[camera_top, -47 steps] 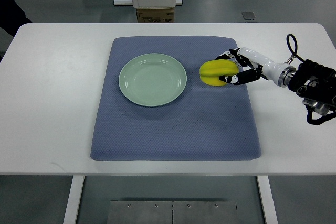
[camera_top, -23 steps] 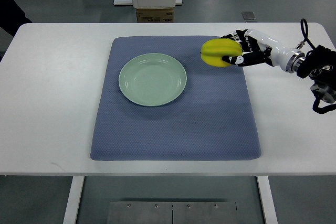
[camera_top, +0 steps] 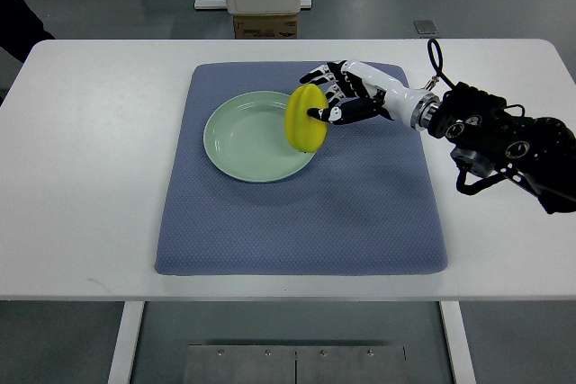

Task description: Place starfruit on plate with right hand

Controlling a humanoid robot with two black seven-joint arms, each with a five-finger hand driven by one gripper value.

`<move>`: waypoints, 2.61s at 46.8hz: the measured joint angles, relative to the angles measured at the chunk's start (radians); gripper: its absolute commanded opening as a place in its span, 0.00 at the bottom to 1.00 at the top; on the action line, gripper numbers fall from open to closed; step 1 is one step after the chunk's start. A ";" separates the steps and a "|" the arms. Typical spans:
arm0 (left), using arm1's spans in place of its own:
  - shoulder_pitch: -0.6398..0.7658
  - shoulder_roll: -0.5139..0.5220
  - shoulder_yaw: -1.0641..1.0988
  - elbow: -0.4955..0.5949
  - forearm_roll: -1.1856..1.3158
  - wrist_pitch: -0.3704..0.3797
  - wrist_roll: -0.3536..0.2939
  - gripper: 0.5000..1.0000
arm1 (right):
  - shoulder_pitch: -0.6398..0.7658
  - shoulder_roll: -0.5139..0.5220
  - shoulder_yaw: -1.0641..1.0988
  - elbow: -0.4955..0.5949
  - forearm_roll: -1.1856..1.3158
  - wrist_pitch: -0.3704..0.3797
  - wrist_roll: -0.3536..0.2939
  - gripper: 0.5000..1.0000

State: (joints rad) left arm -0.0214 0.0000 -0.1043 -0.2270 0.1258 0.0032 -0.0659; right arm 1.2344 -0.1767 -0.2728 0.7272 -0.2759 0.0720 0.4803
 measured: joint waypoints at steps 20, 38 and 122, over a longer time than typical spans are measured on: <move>0.000 0.000 0.000 0.000 0.000 0.000 0.000 1.00 | 0.012 0.168 -0.001 -0.095 0.034 0.001 -0.051 0.00; 0.000 0.000 0.000 0.000 0.000 0.000 0.000 1.00 | 0.001 0.177 -0.002 -0.193 0.034 0.008 -0.092 0.17; 0.000 0.000 0.000 0.000 0.000 0.000 0.000 1.00 | -0.330 -0.042 0.662 -0.201 0.207 0.102 -0.155 1.00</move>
State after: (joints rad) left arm -0.0214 0.0000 -0.1043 -0.2270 0.1258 0.0029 -0.0659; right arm 0.9042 -0.2189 0.3889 0.5262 -0.0689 0.1745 0.3252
